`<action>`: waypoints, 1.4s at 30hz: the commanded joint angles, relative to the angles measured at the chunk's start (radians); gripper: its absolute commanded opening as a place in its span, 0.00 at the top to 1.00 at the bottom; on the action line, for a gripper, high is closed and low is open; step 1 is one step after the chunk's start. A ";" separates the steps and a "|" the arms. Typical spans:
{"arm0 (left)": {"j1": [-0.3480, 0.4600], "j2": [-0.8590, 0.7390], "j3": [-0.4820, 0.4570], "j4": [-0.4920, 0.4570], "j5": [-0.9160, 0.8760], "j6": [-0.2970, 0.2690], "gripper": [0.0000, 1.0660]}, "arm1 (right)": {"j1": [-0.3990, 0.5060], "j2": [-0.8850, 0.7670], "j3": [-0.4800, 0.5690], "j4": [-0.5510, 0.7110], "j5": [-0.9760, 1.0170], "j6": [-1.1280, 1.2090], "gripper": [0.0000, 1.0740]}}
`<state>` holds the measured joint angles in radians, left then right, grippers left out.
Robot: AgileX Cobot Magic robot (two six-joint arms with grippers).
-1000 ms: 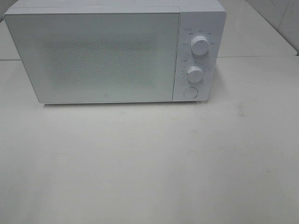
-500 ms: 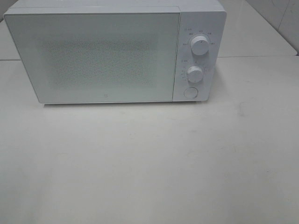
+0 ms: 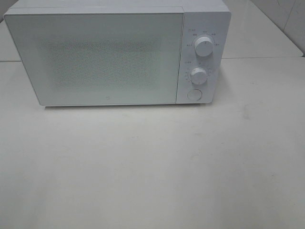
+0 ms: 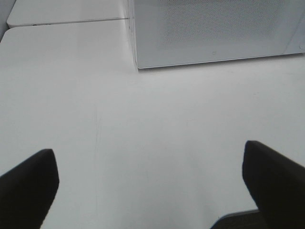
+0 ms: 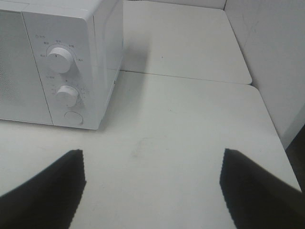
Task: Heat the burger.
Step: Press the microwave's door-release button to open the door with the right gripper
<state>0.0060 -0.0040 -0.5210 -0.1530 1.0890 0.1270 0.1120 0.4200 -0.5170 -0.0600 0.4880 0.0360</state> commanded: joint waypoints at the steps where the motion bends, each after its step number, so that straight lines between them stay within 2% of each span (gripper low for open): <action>1: 0.002 -0.016 0.003 -0.005 -0.014 -0.004 0.08 | -0.005 0.055 -0.005 -0.005 -0.059 -0.001 0.29; 23: 0.002 -0.016 0.003 -0.005 -0.014 -0.004 0.08 | -0.004 0.604 0.001 -0.002 -0.620 0.043 0.29; 25: 0.002 -0.016 0.003 -0.005 -0.014 -0.004 0.08 | -0.004 0.660 0.040 -0.002 -0.757 0.043 0.29; 29: 0.002 -0.016 0.003 -0.005 -0.014 -0.004 0.08 | -0.004 0.694 0.069 -0.002 -0.861 0.043 0.29; 31: 0.002 -0.016 0.003 -0.005 -0.014 -0.004 0.08 | -0.004 0.759 0.122 0.002 -1.010 0.043 0.29; 35: 0.002 -0.016 0.003 -0.005 -0.014 -0.004 0.08 | -0.003 0.801 0.150 0.003 -1.076 0.037 0.29; 38: 0.002 -0.016 0.003 -0.005 -0.014 -0.004 0.08 | 0.035 0.851 0.177 0.069 -1.157 0.000 0.29; 40: 0.002 -0.016 0.003 -0.005 -0.014 -0.004 0.08 | 0.103 0.904 0.202 0.175 -1.256 -0.082 0.29; 42: 0.002 -0.016 0.003 -0.005 -0.014 -0.004 0.08 | 0.130 0.924 0.207 0.216 -1.287 -0.115 0.29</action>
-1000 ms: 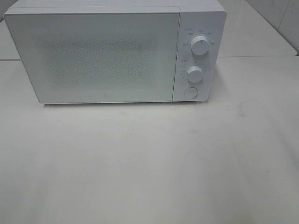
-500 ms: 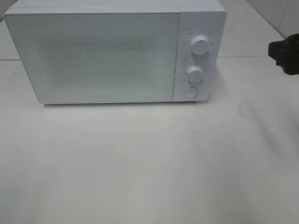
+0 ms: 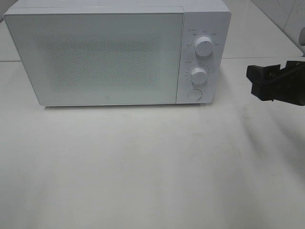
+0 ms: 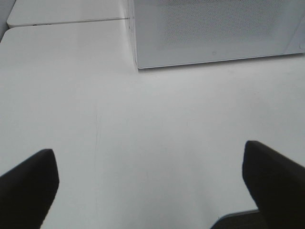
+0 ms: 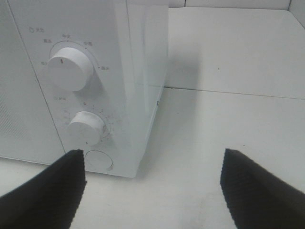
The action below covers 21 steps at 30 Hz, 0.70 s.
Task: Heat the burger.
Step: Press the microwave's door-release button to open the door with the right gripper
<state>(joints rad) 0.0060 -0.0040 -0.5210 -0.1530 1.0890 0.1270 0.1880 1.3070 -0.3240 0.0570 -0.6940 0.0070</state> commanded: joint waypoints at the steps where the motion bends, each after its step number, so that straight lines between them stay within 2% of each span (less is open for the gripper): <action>1: 0.002 -0.016 0.003 -0.005 -0.014 -0.004 0.08 | 0.104 0.074 0.017 0.174 -0.154 -0.146 0.29; 3: 0.002 -0.016 0.003 -0.005 -0.014 -0.004 0.08 | 0.126 0.093 0.017 0.203 -0.171 -0.169 0.29; 4: 0.002 -0.016 0.003 -0.005 -0.014 -0.004 0.08 | 0.180 0.131 0.017 0.264 -0.223 -0.218 0.29; 7: 0.002 -0.016 0.003 -0.005 -0.014 -0.004 0.08 | 0.202 0.147 0.017 0.289 -0.244 -0.236 0.29; 9: 0.002 -0.016 0.003 -0.005 -0.014 -0.004 0.08 | 0.307 0.214 0.017 0.389 -0.338 -0.272 0.29; 11: 0.002 -0.016 0.003 -0.005 -0.014 -0.004 0.08 | 0.327 0.229 0.017 0.409 -0.363 -0.277 0.29; 15: 0.002 -0.016 0.003 -0.005 -0.014 -0.004 0.08 | 0.434 0.311 0.015 0.529 -0.459 -0.286 0.29; 21: 0.002 -0.016 0.003 -0.005 -0.014 -0.004 0.08 | 0.527 0.384 0.015 0.637 -0.534 -0.285 0.29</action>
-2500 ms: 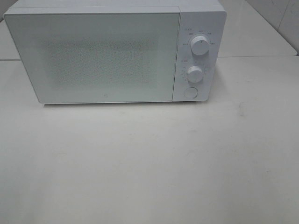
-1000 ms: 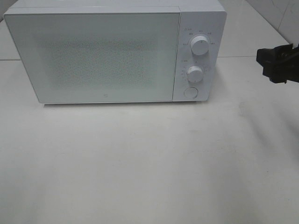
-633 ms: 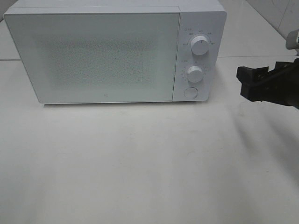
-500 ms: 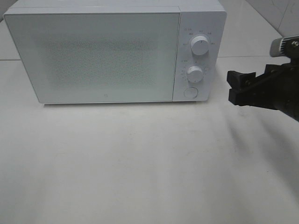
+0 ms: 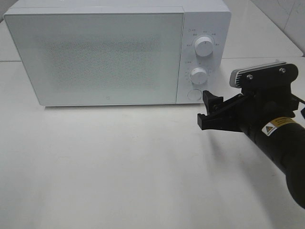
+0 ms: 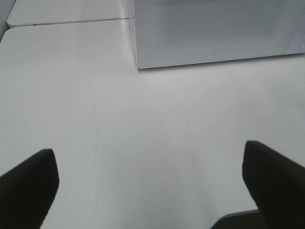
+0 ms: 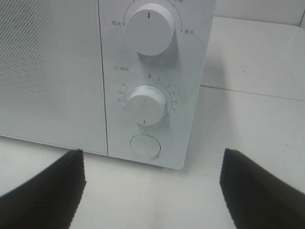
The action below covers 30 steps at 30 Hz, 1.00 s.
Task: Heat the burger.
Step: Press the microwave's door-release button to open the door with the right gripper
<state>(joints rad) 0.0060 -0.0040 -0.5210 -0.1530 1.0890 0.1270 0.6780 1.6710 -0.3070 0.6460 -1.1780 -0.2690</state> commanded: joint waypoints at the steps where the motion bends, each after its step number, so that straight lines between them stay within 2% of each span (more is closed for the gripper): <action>1: 0.002 -0.016 0.003 -0.005 -0.014 -0.004 0.08 | 0.037 0.020 -0.002 0.048 -0.050 -0.009 0.29; 5: 0.002 -0.016 0.003 -0.005 -0.014 -0.004 0.08 | 0.092 0.055 -0.012 0.109 -0.057 -0.009 0.29; 15: 0.002 -0.016 0.003 -0.006 -0.014 -0.004 0.08 | 0.105 0.058 -0.017 0.112 -0.053 0.061 0.29; 20: 0.002 -0.016 0.003 -0.006 -0.014 -0.004 0.08 | 0.105 0.058 -0.017 0.111 -0.057 0.292 0.32; 22: 0.002 -0.016 0.003 -0.006 -0.014 -0.004 0.08 | 0.105 0.058 -0.017 0.111 -0.057 0.502 0.36; 23: 0.002 -0.016 0.003 -0.006 -0.014 -0.004 0.08 | 0.105 0.058 -0.017 0.111 -0.057 0.502 0.36; 25: 0.002 -0.016 0.003 -0.006 -0.014 -0.004 0.08 | 0.105 0.058 -0.017 0.112 -0.057 0.743 0.41; 26: 0.002 -0.016 0.003 -0.006 -0.014 -0.004 0.08 | 0.105 0.058 -0.017 0.112 -0.057 0.743 0.41; 28: 0.002 -0.016 0.003 -0.006 -0.014 -0.004 0.08 | 0.105 0.058 -0.017 0.106 -0.057 0.974 0.48; 29: 0.002 -0.016 0.003 -0.006 -0.014 -0.004 0.08 | 0.105 0.058 -0.017 0.106 -0.057 0.974 0.48; 30: 0.002 -0.016 0.003 -0.006 -0.014 -0.004 0.08 | 0.105 0.058 -0.017 0.106 -0.057 1.113 0.55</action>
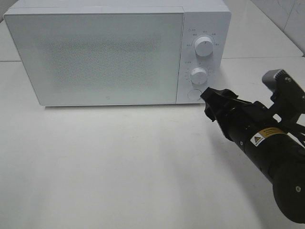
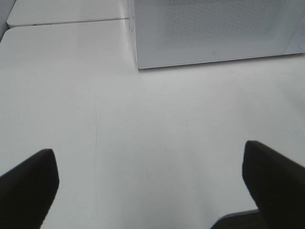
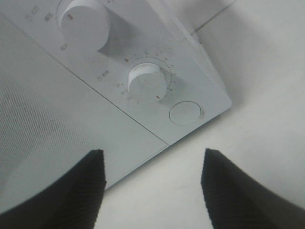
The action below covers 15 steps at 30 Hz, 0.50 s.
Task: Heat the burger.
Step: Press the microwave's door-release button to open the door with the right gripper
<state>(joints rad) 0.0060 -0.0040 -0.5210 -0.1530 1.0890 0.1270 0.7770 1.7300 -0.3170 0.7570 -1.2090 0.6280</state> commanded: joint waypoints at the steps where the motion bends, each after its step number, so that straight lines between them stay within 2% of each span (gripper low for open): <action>1: 0.002 -0.016 0.003 -0.006 -0.014 -0.004 0.08 | 0.006 -0.001 -0.007 -0.005 -0.026 0.290 0.58; 2: 0.002 -0.016 0.003 -0.006 -0.014 -0.004 0.08 | 0.006 -0.001 -0.007 -0.005 -0.026 0.290 0.58; 3: 0.002 -0.016 0.003 -0.006 -0.014 -0.004 0.08 | 0.006 -0.001 -0.007 -0.005 -0.026 0.412 0.66; 5: 0.002 -0.016 0.003 -0.006 -0.014 -0.004 0.08 | 0.006 -0.001 -0.007 -0.005 -0.025 0.555 0.74; 6: 0.002 -0.016 0.003 -0.006 -0.014 -0.004 0.08 | 0.006 -0.001 -0.007 -0.005 -0.025 0.555 0.74; 8: 0.002 -0.016 0.003 -0.006 -0.014 -0.004 0.08 | 0.006 -0.001 -0.007 -0.004 -0.022 0.619 0.89; 11: 0.002 -0.016 0.003 -0.006 -0.014 -0.004 0.08 | 0.006 -0.001 -0.007 -0.004 -0.022 0.626 0.92; 13: 0.002 -0.016 0.003 -0.006 -0.014 -0.004 0.08 | 0.006 -0.001 -0.007 -0.003 -0.019 0.640 0.99; 15: 0.002 -0.016 0.003 -0.006 -0.014 -0.004 0.08 | 0.006 -0.001 -0.007 -0.003 -0.008 0.673 1.00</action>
<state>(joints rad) 0.0060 -0.0040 -0.5210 -0.1530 1.0890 0.1270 0.7770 1.7300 -0.3170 0.7570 -1.2100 1.2740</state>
